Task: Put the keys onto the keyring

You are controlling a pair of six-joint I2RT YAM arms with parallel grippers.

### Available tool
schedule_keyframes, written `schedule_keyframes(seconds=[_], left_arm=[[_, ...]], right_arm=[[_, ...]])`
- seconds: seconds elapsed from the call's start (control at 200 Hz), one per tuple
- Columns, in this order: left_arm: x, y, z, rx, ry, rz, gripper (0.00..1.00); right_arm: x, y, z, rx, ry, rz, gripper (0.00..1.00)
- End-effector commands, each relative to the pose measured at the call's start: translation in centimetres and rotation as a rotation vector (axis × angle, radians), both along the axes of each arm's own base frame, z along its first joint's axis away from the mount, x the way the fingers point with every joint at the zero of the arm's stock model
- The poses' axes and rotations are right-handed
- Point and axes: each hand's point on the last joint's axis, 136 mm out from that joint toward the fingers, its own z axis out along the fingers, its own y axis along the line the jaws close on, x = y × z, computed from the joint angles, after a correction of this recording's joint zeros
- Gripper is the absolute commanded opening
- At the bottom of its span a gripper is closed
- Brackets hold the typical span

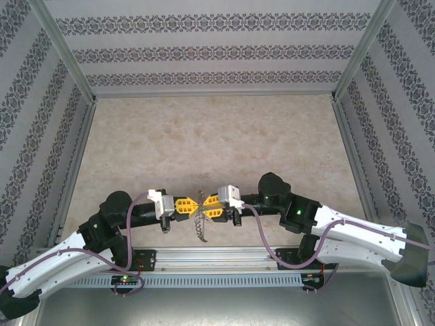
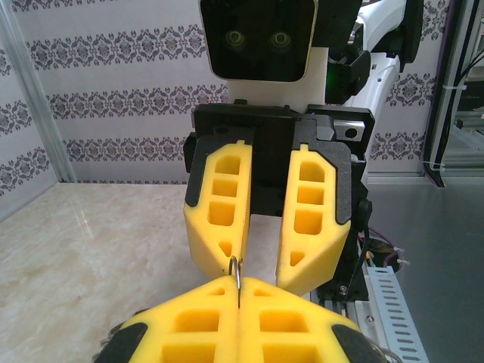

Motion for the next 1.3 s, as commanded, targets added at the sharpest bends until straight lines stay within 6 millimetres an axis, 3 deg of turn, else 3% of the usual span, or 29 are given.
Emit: schedule_keyframes(seconds=[0.0,0.989,1.299], left_arm=[[-0.8,-0.1,1.1,-0.03,-0.034,-0.04,0.0],[-0.9,0.1,0.9,0.013,-0.044,-0.039,0.0],[-1.0,0.1,0.9,0.017,-0.045,-0.041,0.0]], right_arm=[[0.8,0.0,2.1,0.049,-0.024,-0.046,0.22],[2.2,-0.1,2.2,0.047,-0.037,-0.12,0.28],[1.4,0.2,1.4,0.031,-0.018,-0.068,0.29]])
